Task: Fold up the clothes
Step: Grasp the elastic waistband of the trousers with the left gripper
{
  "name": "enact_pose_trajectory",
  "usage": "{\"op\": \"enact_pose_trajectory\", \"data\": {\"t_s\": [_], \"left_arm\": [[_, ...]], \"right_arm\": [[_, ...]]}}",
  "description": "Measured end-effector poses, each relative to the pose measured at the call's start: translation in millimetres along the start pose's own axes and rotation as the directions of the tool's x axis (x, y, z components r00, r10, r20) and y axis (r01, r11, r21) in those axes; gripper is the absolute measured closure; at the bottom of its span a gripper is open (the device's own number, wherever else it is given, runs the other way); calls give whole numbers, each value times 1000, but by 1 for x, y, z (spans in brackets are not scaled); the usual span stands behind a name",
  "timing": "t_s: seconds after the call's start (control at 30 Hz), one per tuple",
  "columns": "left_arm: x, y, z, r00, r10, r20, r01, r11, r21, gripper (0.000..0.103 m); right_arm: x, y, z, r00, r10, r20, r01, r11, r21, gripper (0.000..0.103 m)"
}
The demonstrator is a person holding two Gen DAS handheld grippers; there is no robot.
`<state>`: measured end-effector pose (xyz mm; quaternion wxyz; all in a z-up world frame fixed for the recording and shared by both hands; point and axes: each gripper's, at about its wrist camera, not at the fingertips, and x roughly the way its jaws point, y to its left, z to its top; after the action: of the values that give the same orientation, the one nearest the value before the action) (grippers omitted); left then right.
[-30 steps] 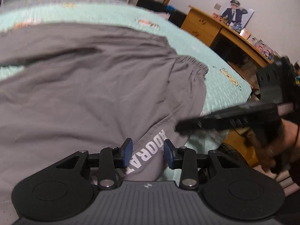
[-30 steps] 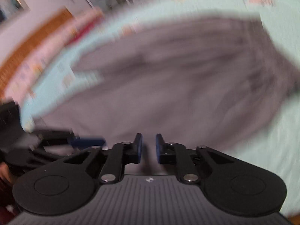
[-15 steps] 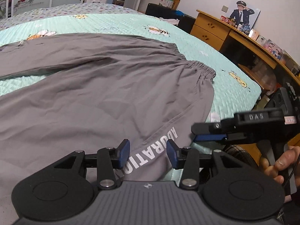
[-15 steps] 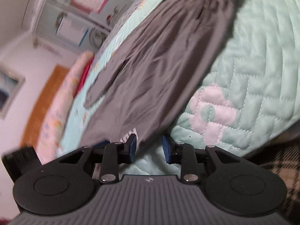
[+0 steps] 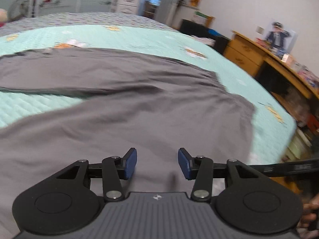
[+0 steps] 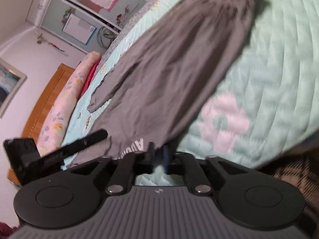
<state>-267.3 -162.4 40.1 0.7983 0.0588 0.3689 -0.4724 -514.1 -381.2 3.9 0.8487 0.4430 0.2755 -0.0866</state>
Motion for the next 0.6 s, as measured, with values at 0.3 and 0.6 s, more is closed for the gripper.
{"op": "enact_pose_trajectory", "data": {"t_s": [0.3, 0.6], "left_arm": [[-1, 64, 30, 999, -28, 15, 30, 987, -156, 53], [-55, 203, 155, 941, 280, 190, -212, 925, -315, 48]], "right_arm": [[30, 33, 79, 997, 10, 70, 2, 984, -178, 73], [91, 79, 185, 990, 97, 104, -72, 972, -223, 55]]}}
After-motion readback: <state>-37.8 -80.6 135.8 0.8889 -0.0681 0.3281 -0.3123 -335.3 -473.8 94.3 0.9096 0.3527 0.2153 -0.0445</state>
